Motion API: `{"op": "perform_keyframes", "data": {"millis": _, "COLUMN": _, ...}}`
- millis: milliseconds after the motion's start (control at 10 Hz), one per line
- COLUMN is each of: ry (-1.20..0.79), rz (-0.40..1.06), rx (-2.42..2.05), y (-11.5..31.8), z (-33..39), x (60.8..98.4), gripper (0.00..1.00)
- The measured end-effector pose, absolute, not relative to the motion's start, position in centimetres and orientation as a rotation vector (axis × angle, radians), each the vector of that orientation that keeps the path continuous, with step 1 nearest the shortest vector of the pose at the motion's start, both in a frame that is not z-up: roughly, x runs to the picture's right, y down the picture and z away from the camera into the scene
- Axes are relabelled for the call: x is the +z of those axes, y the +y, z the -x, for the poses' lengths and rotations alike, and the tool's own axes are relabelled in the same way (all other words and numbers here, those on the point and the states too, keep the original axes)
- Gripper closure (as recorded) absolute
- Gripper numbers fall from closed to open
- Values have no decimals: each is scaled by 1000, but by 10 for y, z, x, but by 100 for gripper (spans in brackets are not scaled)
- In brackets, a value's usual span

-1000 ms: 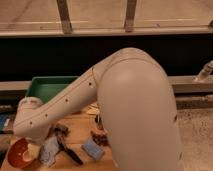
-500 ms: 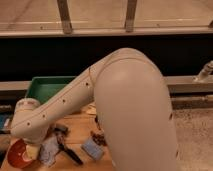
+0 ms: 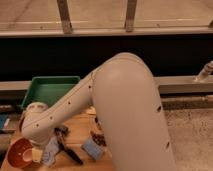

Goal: Place towel in table surface

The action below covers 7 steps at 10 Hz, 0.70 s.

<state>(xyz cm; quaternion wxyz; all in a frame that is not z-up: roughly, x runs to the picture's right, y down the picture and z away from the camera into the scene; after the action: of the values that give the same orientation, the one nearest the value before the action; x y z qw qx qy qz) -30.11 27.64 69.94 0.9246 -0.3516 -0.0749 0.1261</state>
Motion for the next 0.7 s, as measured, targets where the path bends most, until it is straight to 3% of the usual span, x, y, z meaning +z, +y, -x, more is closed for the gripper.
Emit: {"op": "perform_keyframes", "data": {"millis": 700, "ry": -151, "rz": 870, "rx": 264, "y": 327, "z": 312, "x": 741, "gripper": 20}}
